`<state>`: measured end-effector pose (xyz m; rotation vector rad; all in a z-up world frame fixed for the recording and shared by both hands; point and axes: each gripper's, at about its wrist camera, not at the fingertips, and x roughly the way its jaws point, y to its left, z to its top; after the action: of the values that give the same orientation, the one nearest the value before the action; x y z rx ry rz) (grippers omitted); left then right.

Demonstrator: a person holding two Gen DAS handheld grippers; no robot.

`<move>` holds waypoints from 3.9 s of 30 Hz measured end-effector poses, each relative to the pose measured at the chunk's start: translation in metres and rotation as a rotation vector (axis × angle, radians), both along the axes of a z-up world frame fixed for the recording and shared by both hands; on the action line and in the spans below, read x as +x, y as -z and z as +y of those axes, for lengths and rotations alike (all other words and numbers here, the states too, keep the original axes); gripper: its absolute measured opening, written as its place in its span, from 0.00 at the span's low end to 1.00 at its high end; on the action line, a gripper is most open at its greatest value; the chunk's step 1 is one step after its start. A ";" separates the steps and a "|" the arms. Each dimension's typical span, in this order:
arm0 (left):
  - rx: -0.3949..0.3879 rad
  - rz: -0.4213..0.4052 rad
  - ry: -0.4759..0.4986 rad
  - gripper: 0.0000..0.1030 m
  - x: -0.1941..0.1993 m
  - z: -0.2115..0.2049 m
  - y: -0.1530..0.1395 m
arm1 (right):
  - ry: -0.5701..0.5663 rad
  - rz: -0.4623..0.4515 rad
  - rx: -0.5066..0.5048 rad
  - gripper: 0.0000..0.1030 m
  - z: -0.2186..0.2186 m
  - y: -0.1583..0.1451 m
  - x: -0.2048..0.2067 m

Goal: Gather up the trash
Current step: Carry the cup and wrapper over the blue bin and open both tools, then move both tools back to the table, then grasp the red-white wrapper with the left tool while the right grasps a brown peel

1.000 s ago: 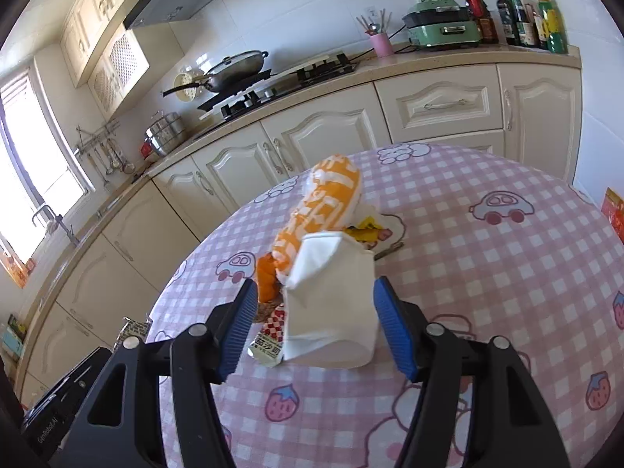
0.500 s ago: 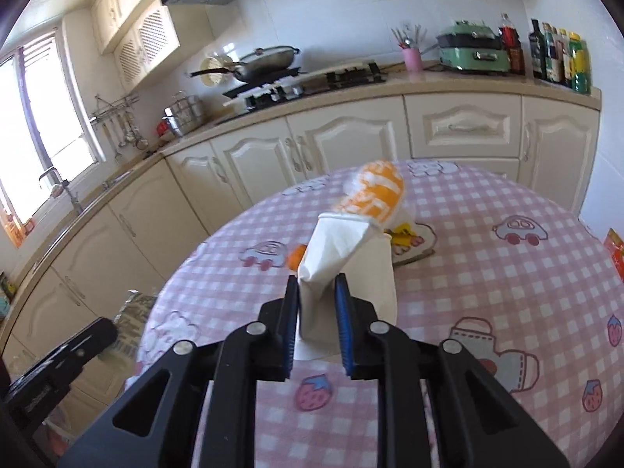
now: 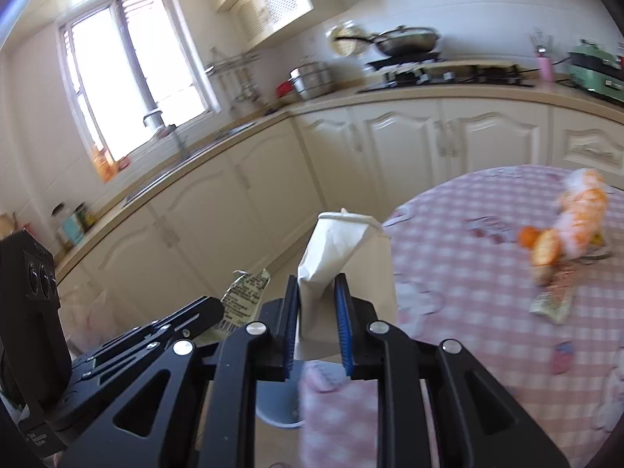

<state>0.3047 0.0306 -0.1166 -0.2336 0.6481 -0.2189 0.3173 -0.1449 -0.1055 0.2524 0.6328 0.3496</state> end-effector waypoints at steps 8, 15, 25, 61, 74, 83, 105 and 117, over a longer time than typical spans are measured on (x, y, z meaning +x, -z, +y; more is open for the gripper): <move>0.006 0.091 -0.180 0.03 0.000 0.091 0.037 | -0.195 0.085 -0.024 0.17 0.114 0.042 0.029; 0.027 0.215 -0.284 0.03 0.017 0.141 0.087 | -0.281 0.199 -0.053 0.17 0.178 0.100 0.058; -0.006 0.272 -0.336 0.14 0.052 0.165 0.122 | -0.290 0.269 -0.087 0.17 0.210 0.147 0.086; 0.020 0.260 -0.402 0.43 0.040 0.173 0.106 | -0.262 0.187 -0.108 0.27 0.217 0.131 0.094; 0.034 0.094 -0.208 0.45 0.017 0.075 0.028 | -0.069 0.009 -0.096 0.28 0.093 0.032 0.039; 0.052 0.025 0.063 0.45 0.011 -0.052 -0.003 | 0.169 -0.064 -0.076 0.31 -0.058 -0.008 -0.007; 0.183 0.140 0.378 0.45 0.053 -0.267 0.041 | 0.487 0.100 0.030 0.33 -0.258 0.053 -0.021; 0.153 0.186 0.445 0.08 0.066 -0.281 0.055 | 0.469 0.149 0.081 0.33 -0.262 0.063 -0.003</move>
<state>0.3703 -0.2507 -0.1716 0.0417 0.8946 -0.5767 0.3140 -0.4069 -0.1680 0.4967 0.6850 -0.0960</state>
